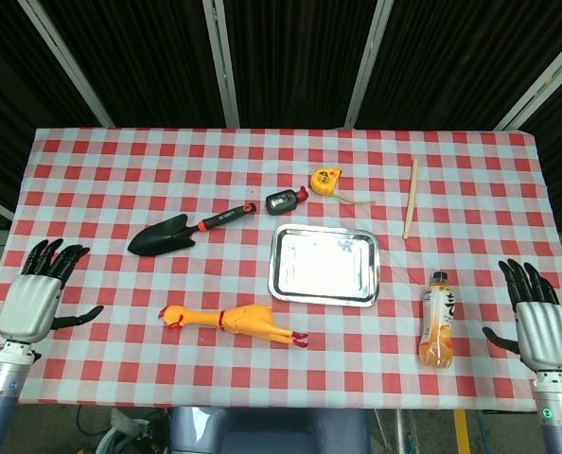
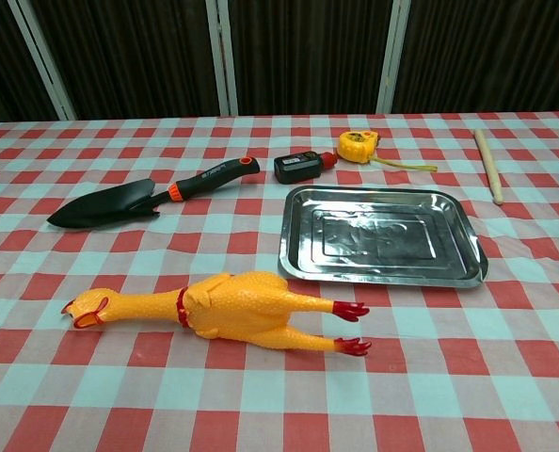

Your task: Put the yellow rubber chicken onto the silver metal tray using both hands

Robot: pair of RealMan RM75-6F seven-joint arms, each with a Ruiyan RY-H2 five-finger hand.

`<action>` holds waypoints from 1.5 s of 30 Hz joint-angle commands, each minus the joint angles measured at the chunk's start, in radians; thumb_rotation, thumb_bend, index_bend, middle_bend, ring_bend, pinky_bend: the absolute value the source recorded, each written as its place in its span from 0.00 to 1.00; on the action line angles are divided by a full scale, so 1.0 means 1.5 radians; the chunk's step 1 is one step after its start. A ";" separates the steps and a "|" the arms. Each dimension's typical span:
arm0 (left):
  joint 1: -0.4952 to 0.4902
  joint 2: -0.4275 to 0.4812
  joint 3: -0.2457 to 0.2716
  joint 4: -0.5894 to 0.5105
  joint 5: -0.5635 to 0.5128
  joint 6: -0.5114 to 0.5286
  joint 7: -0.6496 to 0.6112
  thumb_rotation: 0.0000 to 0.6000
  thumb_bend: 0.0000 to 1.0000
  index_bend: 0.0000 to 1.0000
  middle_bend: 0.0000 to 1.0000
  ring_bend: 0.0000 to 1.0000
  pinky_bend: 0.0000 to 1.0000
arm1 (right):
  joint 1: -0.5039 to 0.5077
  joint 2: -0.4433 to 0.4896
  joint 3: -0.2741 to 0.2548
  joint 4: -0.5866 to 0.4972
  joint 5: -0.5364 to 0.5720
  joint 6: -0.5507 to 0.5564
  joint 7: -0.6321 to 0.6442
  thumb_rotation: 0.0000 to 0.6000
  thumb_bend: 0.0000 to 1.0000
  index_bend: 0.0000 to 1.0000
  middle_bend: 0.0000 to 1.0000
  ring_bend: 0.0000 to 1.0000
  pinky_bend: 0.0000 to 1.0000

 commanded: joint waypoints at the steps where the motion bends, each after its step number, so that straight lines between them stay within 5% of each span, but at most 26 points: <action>1: -0.035 -0.010 0.000 -0.002 0.028 -0.039 0.009 1.00 0.12 0.17 0.17 0.07 0.06 | 0.001 0.000 -0.001 -0.001 -0.003 0.001 -0.002 1.00 0.15 0.00 0.08 0.01 0.15; 9: -0.125 -0.071 0.004 0.002 0.057 -0.156 0.040 1.00 0.17 0.27 0.29 0.19 0.20 | 0.000 0.003 -0.004 -0.012 -0.011 0.005 -0.010 1.00 0.15 0.00 0.08 0.01 0.15; 22: -0.209 -0.218 0.012 0.044 -0.026 -0.305 0.169 1.00 0.16 0.26 0.31 0.23 0.23 | 0.002 0.001 -0.013 -0.018 -0.019 -0.004 -0.016 1.00 0.15 0.00 0.08 0.01 0.15; 30: -0.219 -0.281 0.013 0.085 -0.063 -0.305 0.210 1.00 0.16 0.28 0.33 0.27 0.27 | 0.001 0.002 -0.014 -0.016 -0.016 -0.006 -0.014 1.00 0.15 0.00 0.08 0.01 0.15; 45: -0.219 -0.311 0.013 0.124 -0.098 -0.284 0.191 1.00 0.21 0.29 0.35 0.29 0.31 | -0.002 0.003 -0.015 -0.018 -0.007 -0.008 -0.015 1.00 0.15 0.00 0.08 0.01 0.15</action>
